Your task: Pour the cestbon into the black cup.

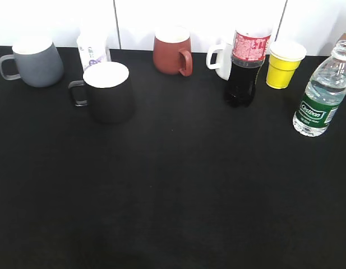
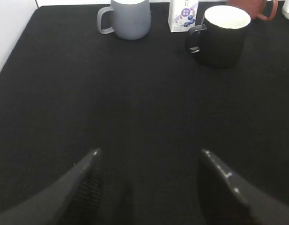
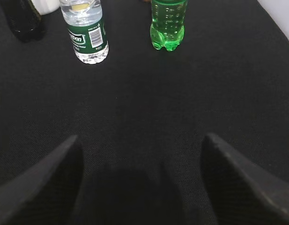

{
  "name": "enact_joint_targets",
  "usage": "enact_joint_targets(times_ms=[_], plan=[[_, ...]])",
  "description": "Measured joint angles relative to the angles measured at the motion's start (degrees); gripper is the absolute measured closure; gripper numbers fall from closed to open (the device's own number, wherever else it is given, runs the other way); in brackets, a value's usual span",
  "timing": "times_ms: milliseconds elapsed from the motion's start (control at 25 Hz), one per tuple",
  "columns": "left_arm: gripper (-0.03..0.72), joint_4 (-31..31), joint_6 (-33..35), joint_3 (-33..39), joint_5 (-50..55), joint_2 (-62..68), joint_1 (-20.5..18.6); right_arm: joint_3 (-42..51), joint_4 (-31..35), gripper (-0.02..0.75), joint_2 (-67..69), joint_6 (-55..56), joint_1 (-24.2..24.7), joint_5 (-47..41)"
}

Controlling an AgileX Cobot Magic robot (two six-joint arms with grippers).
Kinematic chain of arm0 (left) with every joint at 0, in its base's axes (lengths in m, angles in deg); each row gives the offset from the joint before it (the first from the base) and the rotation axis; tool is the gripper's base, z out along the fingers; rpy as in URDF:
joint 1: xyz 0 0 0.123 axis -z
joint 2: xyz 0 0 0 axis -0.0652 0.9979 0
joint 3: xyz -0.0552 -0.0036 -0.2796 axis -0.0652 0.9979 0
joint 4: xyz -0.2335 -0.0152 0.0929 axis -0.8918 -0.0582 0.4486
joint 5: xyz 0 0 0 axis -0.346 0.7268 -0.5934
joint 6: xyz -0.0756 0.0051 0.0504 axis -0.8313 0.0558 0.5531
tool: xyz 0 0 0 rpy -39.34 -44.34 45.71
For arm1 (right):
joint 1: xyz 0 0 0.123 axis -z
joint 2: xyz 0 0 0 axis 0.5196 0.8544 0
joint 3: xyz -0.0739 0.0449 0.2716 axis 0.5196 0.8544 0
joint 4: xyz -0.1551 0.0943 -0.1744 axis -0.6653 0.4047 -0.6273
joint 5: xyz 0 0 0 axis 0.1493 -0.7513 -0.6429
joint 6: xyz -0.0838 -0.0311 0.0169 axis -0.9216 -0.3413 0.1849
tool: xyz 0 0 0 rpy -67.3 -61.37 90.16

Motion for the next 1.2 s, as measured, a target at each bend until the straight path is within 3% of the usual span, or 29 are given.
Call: enact_joint_targets(times_ms=[560,960,1200], plan=[[0.209,0.7,0.0,-1.0,-3.0,1.7,0.0,0.0,0.0,0.146,0.0,0.0,0.0,0.0],[0.209,0.6,0.0,-0.6,-54.9,36.1,0.0,0.0,0.0,0.146,0.0,0.0,0.0,0.0],[0.209,1.6,-0.8,13.9,-90.6,54.5,0.7,0.0,0.0,0.146,0.0,0.0,0.0,0.0]])
